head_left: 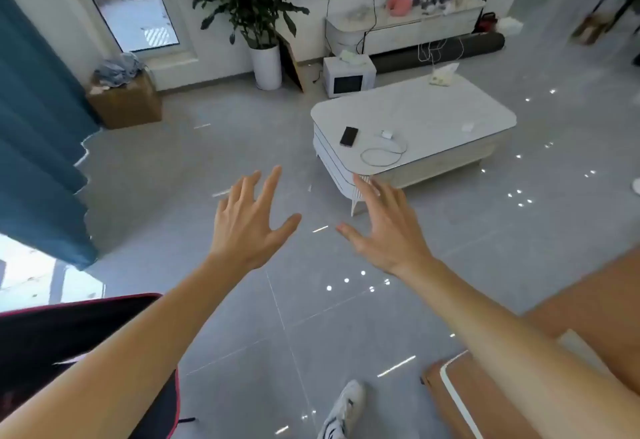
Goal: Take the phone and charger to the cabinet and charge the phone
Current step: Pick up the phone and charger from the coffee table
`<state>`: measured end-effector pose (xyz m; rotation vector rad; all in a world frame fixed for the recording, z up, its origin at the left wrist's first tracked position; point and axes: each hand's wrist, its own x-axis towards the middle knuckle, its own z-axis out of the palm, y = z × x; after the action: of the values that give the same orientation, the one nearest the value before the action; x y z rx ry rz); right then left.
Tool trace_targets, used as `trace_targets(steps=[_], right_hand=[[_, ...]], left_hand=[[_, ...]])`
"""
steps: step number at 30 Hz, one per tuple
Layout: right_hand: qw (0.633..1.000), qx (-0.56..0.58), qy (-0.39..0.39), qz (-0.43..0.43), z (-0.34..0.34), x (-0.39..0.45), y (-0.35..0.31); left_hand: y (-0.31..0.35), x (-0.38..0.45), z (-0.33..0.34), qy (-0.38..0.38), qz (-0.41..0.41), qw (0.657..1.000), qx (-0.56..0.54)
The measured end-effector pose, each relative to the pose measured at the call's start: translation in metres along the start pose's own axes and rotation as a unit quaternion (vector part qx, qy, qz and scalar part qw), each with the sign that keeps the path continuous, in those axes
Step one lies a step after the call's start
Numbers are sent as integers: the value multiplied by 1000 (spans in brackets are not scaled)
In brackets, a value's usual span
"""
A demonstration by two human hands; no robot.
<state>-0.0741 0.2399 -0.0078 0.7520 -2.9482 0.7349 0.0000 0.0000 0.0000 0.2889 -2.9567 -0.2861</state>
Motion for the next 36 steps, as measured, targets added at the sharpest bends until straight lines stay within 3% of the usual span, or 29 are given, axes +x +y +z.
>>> trace_targets(steps=[9,19,29,36], right_hand=[[998,-23,-33,39,-24,117,91],[994,-17,-80,77,15,258,173],[986,-6,-111,126,99,482,291],[974,-11,-160,157,194,597,401]], left_hand=[[50,145,43,-36,16,999,-33],[59,312,121,-88,24,995,-39],[31,572,266,-149,36,986,-58],[29,713,408,-186,30,981,-43]])
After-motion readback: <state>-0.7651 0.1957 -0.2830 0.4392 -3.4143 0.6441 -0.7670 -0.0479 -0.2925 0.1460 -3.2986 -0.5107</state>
